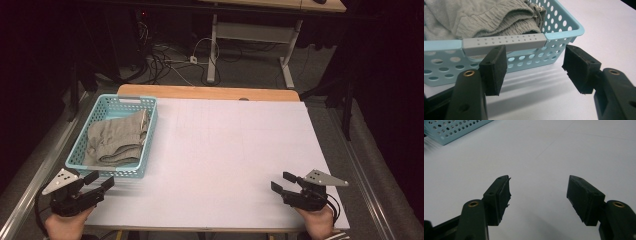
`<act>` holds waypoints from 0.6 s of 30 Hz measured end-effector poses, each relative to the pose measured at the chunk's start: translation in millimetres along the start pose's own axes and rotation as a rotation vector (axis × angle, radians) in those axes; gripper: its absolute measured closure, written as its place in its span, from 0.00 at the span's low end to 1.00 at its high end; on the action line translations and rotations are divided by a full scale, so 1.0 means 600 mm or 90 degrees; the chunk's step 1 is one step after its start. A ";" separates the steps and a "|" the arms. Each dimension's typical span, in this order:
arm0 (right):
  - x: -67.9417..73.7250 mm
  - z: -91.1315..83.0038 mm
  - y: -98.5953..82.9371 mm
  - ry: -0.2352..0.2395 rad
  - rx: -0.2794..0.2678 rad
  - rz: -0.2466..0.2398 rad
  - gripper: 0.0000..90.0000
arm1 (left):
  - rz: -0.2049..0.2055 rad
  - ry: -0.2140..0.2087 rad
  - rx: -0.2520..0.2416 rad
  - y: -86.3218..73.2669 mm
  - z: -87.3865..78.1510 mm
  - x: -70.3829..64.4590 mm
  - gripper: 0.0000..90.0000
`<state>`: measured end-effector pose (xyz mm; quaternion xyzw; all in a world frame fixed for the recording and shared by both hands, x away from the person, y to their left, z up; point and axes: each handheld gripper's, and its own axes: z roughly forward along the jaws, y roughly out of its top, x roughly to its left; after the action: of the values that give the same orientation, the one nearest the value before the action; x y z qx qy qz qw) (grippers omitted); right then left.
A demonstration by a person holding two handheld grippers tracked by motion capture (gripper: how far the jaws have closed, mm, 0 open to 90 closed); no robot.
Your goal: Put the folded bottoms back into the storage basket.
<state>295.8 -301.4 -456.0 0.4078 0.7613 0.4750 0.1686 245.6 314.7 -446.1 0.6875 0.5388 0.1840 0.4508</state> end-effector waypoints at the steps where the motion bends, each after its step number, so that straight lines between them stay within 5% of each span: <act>1: 0.000 0.000 0.000 -0.001 -0.001 0.000 0.39 | -0.001 0.002 -0.001 0.000 -0.001 0.000 0.38; 18: -0.004 -0.003 -0.004 -0.005 0.002 0.002 0.39 | -0.013 -0.002 0.026 -0.004 0.007 0.003 0.37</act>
<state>295.1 -305.2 -457.3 0.4112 0.7608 0.4724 0.1700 247.9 314.4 -450.9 0.6910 0.5488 0.1672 0.4397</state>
